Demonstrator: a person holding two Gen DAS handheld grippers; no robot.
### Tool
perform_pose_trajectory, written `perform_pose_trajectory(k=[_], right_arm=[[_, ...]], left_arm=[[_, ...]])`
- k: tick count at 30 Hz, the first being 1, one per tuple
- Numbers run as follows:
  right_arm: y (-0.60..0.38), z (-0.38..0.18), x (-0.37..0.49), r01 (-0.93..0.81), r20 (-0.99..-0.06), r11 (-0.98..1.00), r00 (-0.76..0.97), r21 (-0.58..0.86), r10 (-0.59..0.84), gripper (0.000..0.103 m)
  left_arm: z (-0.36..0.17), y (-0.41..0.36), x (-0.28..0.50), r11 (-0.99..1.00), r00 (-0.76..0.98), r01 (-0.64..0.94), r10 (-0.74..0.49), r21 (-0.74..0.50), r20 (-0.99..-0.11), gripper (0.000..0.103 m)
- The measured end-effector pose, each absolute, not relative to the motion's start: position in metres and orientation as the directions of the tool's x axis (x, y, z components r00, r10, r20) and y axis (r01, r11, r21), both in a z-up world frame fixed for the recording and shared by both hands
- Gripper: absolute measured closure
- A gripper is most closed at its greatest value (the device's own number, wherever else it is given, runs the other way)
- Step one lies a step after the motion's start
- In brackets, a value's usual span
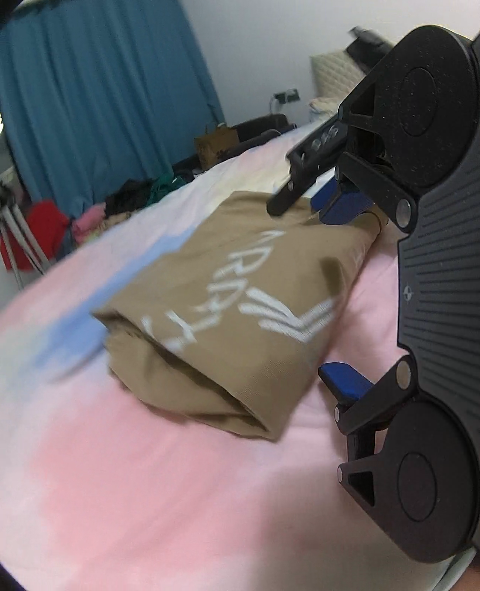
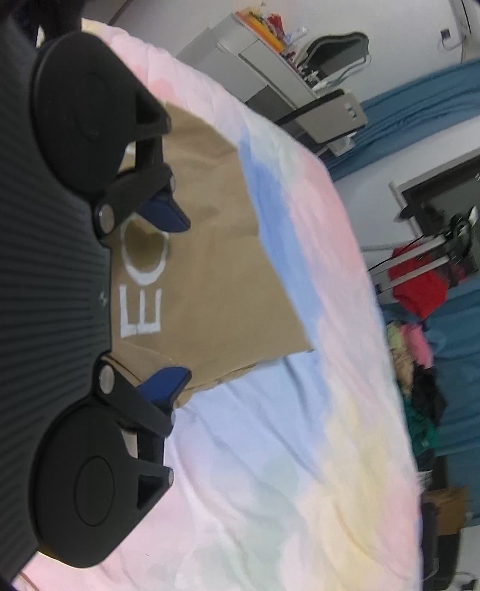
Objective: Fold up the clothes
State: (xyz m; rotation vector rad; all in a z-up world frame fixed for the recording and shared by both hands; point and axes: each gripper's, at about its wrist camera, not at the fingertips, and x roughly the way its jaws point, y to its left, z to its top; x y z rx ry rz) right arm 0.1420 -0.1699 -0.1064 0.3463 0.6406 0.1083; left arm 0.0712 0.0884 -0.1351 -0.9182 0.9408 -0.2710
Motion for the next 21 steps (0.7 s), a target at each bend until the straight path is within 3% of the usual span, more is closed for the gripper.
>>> perform_pose_trajectory(k=[3, 5, 7, 15, 18, 21], right_arm=[[-0.166, -0.101, 0.137, 0.009, -0.56, 0.944, 0.807, 0.329, 0.188, 0.021], [-0.165, -0.099, 0.135, 0.008, -0.556, 0.945, 0.81, 0.328, 0.187, 0.021], [-0.164, -0.098, 0.134, 0.004, -0.552, 0.945, 0.812, 0.327, 0.187, 0.021], [-0.157, -0.105, 0.137, -0.014, -0.577, 0.954, 0.793, 0.3, 0.193, 0.021], [-0.158, -0.106, 0.138, -0.013, -0.579, 0.952, 0.792, 0.305, 0.196, 0.021], [-0.158, -0.106, 0.137, -0.014, -0.581, 0.954, 0.79, 0.3, 0.195, 0.021]], left_arm=[[-0.149, 0.099, 0.075, 0.536, 0.604, -0.241, -0.57, -0.809, -0.558, 0.02], [-0.156, 0.108, 0.077, 0.493, 0.628, -0.292, -0.549, -0.82, -0.553, 0.031], [-0.158, 0.115, 0.079, 0.46, 0.652, -0.299, -0.541, -0.836, -0.531, 0.033], [-0.144, 0.125, 0.077, 0.391, 0.742, -0.174, -0.55, -0.904, -0.382, 0.029], [-0.152, 0.123, 0.082, 0.424, 0.708, -0.243, -0.538, -0.872, -0.458, 0.029], [-0.165, 0.119, 0.085, 0.417, 0.681, -0.308, -0.531, -0.855, -0.504, 0.038]])
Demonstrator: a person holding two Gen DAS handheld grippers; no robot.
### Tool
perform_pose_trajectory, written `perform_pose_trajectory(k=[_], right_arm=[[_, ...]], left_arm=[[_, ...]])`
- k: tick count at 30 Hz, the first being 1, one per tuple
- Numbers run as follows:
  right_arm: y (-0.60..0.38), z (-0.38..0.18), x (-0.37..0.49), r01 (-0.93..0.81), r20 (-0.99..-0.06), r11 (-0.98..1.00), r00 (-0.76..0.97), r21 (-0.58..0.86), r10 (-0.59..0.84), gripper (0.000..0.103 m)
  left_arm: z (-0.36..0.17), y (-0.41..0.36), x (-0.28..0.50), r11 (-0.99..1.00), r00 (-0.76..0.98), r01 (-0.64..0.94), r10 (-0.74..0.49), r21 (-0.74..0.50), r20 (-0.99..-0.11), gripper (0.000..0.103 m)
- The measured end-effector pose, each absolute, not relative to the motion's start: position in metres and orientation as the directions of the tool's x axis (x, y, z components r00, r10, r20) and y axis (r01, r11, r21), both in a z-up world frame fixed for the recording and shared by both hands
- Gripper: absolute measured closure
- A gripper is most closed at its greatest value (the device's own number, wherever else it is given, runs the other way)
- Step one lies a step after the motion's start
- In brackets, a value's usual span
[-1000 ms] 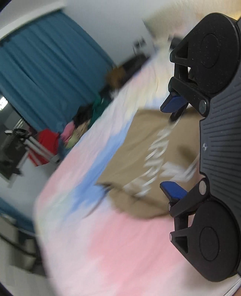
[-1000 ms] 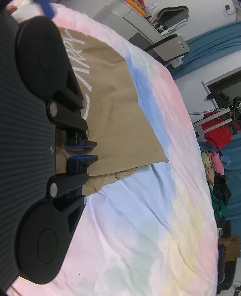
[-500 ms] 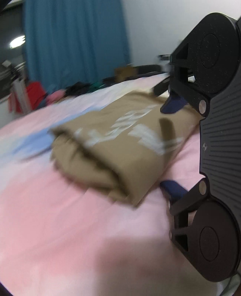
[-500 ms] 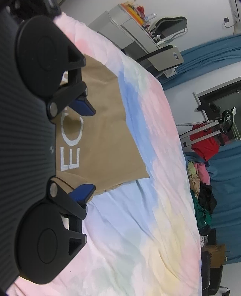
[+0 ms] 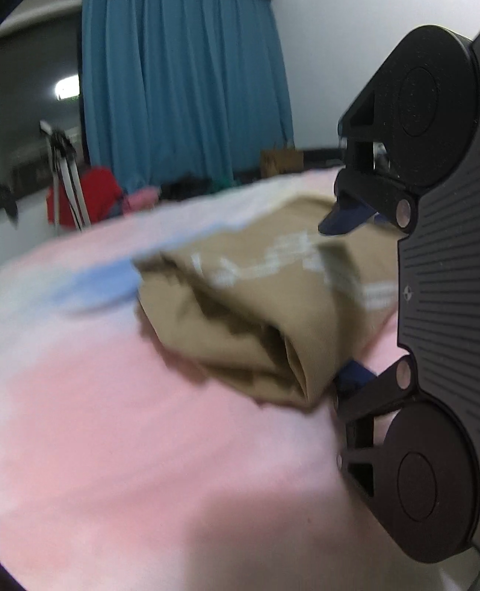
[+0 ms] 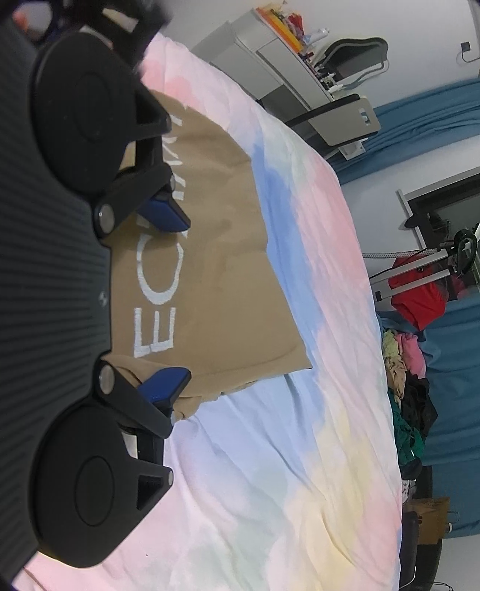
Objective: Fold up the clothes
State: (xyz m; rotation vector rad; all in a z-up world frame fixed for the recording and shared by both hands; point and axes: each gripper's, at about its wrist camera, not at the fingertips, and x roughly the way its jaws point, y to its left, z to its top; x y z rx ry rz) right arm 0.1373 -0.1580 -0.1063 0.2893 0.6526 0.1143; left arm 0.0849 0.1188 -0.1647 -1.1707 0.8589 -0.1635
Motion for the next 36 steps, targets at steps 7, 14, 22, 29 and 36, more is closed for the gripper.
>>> perform_pose_trajectory(k=[7, 14, 22, 29, 36], right_arm=[[-0.158, -0.1, 0.13, -0.018, -0.569, 0.952, 0.798, 0.306, 0.198, 0.021], [-0.165, -0.08, 0.108, -0.044, -0.518, 0.894, 0.802, 0.446, 0.297, 0.021], [-0.188, -0.103, 0.099, 0.011, -0.372, 0.48, 0.648, 0.877, 0.665, 0.019], [-0.175, -0.158, 0.116, 0.186, -0.333, 0.277, 0.547, 0.943, 0.768, 0.019], [-0.196, -0.178, 0.113, 0.289, -0.361, 0.217, 0.699, 0.932, 0.617, 0.022]], left_arm=[[-0.16, 0.125, 0.084, 0.378, 0.713, -0.309, -0.515, -0.873, -0.476, 0.07], [-0.142, 0.123, 0.082, 0.409, 0.752, -0.215, -0.511, -0.887, -0.417, 0.08], [-0.141, 0.12, 0.066, 0.42, 0.756, -0.21, -0.503, -0.883, -0.419, 0.081], [-0.141, 0.121, 0.066, 0.412, 0.766, -0.202, -0.499, -0.888, -0.406, 0.081], [-0.145, 0.124, 0.068, 0.362, 0.791, -0.195, -0.491, -0.912, -0.364, 0.085]])
